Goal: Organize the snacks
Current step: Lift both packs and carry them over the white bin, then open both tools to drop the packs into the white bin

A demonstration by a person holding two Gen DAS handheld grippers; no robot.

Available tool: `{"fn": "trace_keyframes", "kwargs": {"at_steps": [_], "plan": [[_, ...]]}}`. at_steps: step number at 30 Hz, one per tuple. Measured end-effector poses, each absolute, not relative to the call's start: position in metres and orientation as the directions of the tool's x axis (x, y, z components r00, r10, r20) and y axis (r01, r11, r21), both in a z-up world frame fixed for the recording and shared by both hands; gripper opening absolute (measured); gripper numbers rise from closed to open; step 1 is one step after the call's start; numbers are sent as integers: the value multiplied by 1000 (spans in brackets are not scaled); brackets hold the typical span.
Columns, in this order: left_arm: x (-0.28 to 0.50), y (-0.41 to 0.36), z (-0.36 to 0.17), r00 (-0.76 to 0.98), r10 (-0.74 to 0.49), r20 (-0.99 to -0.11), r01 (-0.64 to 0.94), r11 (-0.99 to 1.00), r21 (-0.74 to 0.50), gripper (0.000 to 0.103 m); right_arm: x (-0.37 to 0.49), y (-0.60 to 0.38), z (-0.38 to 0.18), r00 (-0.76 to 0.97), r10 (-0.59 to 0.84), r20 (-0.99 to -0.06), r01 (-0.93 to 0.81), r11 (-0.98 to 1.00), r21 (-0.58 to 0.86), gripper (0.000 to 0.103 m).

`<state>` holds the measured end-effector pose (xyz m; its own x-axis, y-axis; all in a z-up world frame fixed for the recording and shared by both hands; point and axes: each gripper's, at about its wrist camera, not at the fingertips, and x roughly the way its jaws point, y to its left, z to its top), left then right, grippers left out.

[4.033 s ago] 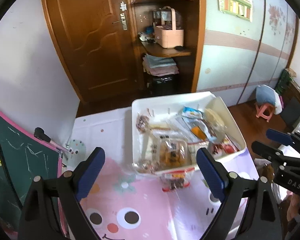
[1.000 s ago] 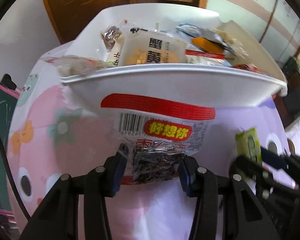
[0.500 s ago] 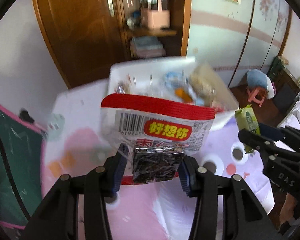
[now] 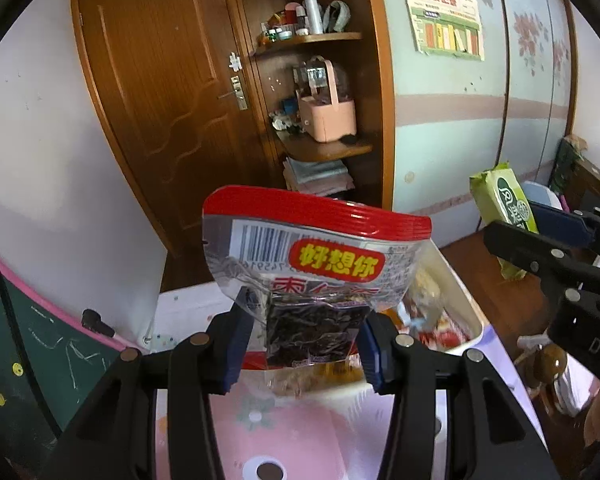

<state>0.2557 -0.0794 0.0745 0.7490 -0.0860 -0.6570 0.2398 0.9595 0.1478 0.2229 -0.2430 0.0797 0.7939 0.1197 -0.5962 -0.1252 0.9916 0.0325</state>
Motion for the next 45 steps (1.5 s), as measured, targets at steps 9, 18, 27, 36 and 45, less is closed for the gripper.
{"fn": "trace_keyframes", "kwargs": {"at_steps": [9, 18, 27, 36, 45], "plan": [[318, -77, 61, 729, -68, -682, 170, 982, 84, 46, 282, -240, 68, 779, 84, -621, -105, 994, 3, 37], [356, -70, 16, 651, -49, -758, 146, 987, 61, 47, 320, -236, 21, 694, 74, -716, -87, 996, 19, 38], [369, -70, -5, 635, -3, -773, 126, 987, 99, 89, 330, -233, -2, 647, 85, -758, -88, 995, 36, 41], [362, -55, -2, 637, -16, -771, 95, 994, 58, 96, 317, -236, -1, 650, 98, -753, -73, 995, 67, 59], [335, -52, 13, 641, -11, -767, 88, 994, 59, 96, 296, -237, 8, 656, 83, -750, -58, 997, 60, 59]]}}
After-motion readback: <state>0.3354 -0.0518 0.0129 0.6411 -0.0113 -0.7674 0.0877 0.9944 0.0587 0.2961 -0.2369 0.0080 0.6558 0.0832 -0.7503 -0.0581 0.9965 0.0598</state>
